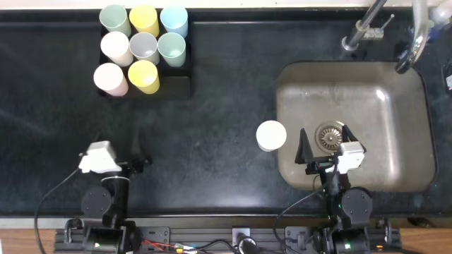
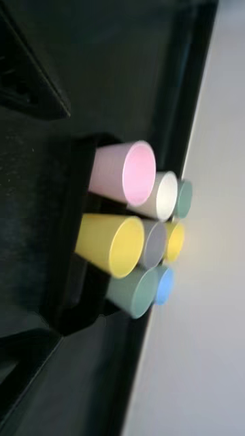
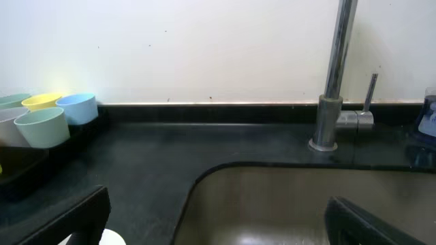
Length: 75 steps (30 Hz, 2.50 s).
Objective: Store Cups
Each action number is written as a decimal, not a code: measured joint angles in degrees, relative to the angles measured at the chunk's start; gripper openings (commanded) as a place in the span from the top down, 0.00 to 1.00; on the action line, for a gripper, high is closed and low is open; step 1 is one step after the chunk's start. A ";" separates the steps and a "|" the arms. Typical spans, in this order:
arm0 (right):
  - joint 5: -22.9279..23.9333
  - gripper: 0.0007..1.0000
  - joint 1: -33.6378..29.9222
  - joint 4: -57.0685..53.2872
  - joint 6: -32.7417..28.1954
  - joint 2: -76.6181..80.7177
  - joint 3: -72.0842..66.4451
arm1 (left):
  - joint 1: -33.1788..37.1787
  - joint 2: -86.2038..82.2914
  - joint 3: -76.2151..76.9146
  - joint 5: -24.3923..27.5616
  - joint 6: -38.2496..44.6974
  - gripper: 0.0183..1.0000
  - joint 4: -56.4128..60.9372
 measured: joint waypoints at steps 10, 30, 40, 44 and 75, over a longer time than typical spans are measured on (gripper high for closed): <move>0.00 0.00 0.02 -0.02 0.00 0.00 0.00 | -0.02 0.00 0.00 6.12 6.80 0.00 -0.22; 0.00 0.00 0.02 0.00 0.02 0.00 0.00 | -0.02 0.00 0.00 6.12 7.82 0.00 -0.22; 0.00 0.00 0.00 0.00 0.04 0.00 0.00 | -0.02 0.00 0.00 6.12 7.82 0.00 -0.24; 0.00 0.00 0.02 -0.04 0.00 0.00 0.00 | -0.02 0.00 0.00 6.12 7.82 0.00 -0.22; 0.13 0.00 0.02 0.00 0.00 0.00 0.00 | -0.02 0.00 0.00 6.12 7.82 0.00 -0.22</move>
